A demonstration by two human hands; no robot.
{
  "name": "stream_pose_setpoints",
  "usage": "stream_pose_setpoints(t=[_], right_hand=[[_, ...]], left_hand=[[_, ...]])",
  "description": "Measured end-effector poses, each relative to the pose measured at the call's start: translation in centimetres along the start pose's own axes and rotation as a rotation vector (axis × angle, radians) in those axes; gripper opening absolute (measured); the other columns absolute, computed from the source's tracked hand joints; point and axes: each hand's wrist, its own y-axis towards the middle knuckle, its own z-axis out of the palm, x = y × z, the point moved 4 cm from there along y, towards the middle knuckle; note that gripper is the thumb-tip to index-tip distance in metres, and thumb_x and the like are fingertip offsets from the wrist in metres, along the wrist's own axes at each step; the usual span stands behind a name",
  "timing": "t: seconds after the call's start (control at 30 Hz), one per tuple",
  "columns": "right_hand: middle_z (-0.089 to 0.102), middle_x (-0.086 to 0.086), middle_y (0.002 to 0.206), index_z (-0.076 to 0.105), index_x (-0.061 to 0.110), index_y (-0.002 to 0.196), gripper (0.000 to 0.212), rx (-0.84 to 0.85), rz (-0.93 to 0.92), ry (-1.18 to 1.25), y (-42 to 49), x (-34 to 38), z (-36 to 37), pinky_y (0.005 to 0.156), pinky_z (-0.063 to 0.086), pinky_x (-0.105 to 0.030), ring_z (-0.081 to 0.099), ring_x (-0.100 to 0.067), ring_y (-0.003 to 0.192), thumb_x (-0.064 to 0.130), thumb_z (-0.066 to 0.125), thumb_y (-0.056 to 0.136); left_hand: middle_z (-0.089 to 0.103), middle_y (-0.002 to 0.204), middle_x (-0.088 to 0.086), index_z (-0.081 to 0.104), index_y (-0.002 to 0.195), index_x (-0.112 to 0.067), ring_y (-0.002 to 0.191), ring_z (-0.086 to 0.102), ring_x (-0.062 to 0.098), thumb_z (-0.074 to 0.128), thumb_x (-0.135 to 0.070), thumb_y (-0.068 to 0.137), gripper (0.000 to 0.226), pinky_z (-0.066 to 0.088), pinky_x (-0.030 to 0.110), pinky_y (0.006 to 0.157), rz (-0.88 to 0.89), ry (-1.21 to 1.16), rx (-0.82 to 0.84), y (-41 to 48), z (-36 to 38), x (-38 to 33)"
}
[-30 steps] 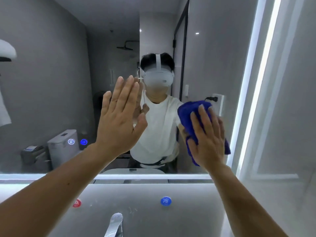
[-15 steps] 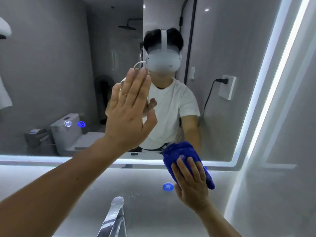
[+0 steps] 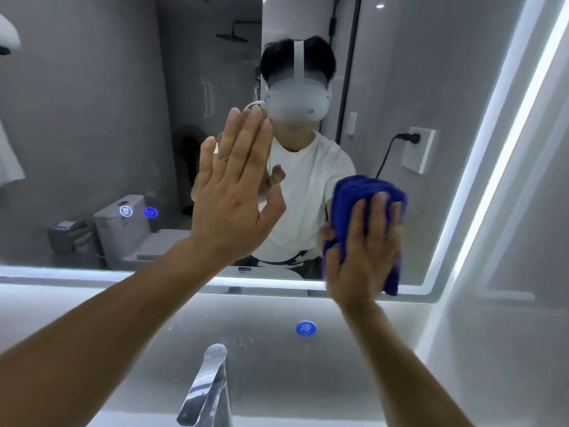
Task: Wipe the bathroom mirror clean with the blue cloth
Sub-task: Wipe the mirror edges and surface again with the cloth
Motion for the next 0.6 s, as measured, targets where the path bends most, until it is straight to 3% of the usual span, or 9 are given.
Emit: stream_pose_setpoints(t=[0.1,0.27,0.4,0.5,0.6], right_hand=[[0.018,-0.007,0.160,0.018,0.014,0.154,0.082,0.176,-0.238,0.008,-4.5,4.2,1.6,0.118,0.017,-0.051,0.012,-0.031,0.149,0.017,0.059,0.084],[0.036,0.004,0.154,0.042,0.022,0.146,0.066,0.336,-0.633,-0.011,-10.0,6.2,2.3,0.115,0.028,-0.044,0.028,-0.024,0.144,0.020,0.058,0.082],[0.023,0.004,0.161,0.029,0.022,0.153,0.070,0.456,-0.877,-0.044,-10.4,2.2,0.8,0.118,0.023,-0.041,0.022,-0.021,0.147,0.014,0.054,0.089],[0.023,0.004,0.160,0.033,0.024,0.151,0.083,0.430,-0.718,-0.086,-7.8,-2.5,-1.6,0.118,0.019,-0.045,0.022,-0.023,0.147,0.011,0.065,0.075],[0.030,-0.002,0.156,0.036,0.022,0.146,0.066,0.302,-0.457,0.021,-2.4,-3.9,-2.8,0.115,0.025,-0.052,0.026,-0.029,0.145,0.014,0.060,0.085]], left_hand=[[0.022,0.160,0.014,0.024,0.152,-0.003,0.149,0.015,0.032,0.039,-0.029,0.092,0.067,0.012,0.052,0.120,-0.003,0.010,0.017,-0.4,-0.1,0.5],[0.022,0.160,0.014,0.022,0.152,-0.005,0.149,0.014,0.031,0.039,-0.030,0.091,0.068,0.016,0.059,0.117,-0.019,0.004,0.049,-1.0,-1.2,1.2],[0.022,0.160,0.015,0.023,0.152,-0.003,0.149,0.014,0.032,0.037,-0.031,0.092,0.068,0.014,0.057,0.118,-0.048,0.019,0.040,-0.6,-2.5,1.9],[0.021,0.161,0.015,0.023,0.152,-0.004,0.150,0.013,0.031,0.036,-0.031,0.092,0.068,0.013,0.056,0.119,-0.044,0.003,0.036,-0.1,-2.9,1.3],[0.018,0.162,0.012,0.021,0.153,-0.006,0.151,0.010,0.029,0.034,-0.033,0.094,0.066,0.009,0.052,0.121,-0.031,-0.016,0.037,0.3,-2.5,0.5]])
